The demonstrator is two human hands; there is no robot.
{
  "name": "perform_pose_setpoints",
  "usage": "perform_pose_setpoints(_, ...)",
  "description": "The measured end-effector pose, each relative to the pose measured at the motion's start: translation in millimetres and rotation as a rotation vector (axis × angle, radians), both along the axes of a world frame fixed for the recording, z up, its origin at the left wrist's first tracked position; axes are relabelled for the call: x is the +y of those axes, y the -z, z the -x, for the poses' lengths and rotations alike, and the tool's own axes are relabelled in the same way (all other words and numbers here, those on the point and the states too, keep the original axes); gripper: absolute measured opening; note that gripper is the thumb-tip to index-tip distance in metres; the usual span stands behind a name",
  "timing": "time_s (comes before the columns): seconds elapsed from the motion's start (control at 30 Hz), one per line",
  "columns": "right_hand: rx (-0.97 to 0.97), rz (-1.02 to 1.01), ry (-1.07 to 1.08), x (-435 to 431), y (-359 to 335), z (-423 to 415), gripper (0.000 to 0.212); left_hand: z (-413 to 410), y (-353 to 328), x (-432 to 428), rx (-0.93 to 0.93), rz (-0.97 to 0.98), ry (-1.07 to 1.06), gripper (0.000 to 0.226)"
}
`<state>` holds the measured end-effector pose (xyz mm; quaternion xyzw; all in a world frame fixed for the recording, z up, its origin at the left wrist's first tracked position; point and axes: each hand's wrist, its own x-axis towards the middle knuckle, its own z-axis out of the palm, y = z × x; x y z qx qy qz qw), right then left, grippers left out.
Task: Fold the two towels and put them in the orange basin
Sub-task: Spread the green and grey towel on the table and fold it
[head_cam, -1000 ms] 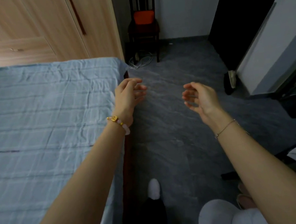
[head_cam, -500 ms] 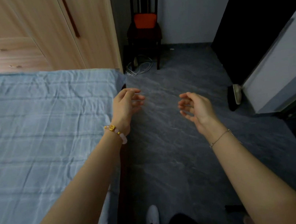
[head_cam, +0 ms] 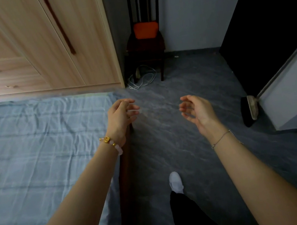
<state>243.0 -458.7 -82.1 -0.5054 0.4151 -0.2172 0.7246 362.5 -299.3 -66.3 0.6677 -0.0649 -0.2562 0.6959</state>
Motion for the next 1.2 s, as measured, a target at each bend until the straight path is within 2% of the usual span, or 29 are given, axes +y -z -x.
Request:
perform_pose_setpoints(0.17, 0.026, 0.011, -0.076, -75.5, 2.6, -71.8, 0.023, -63.5, 3.6, -78.2, -0.008, -0.005, -0.06, 0.02)
perform_pose_setpoints(0.43, 0.042, 0.033, -0.181, -170.9, -2.7, -184.6, 0.023, -165.7, -3.0, -171.7, 0.077, 0.065, -0.147, 0.021)
perform_pose_setpoints(0.77, 0.068, 0.037, -0.322, -234.2, 6.1, -332.3, 0.021, -294.5, 5.1, -232.2, 0.088, 0.077, -0.251, 0.022)
perform_pose_setpoints(1.2, 0.083, 0.088, -0.45, -294.9, -10.2, -581.6, 0.024, -525.8, 7.1, -287.8, 0.085, 0.067, -0.365, 0.025)
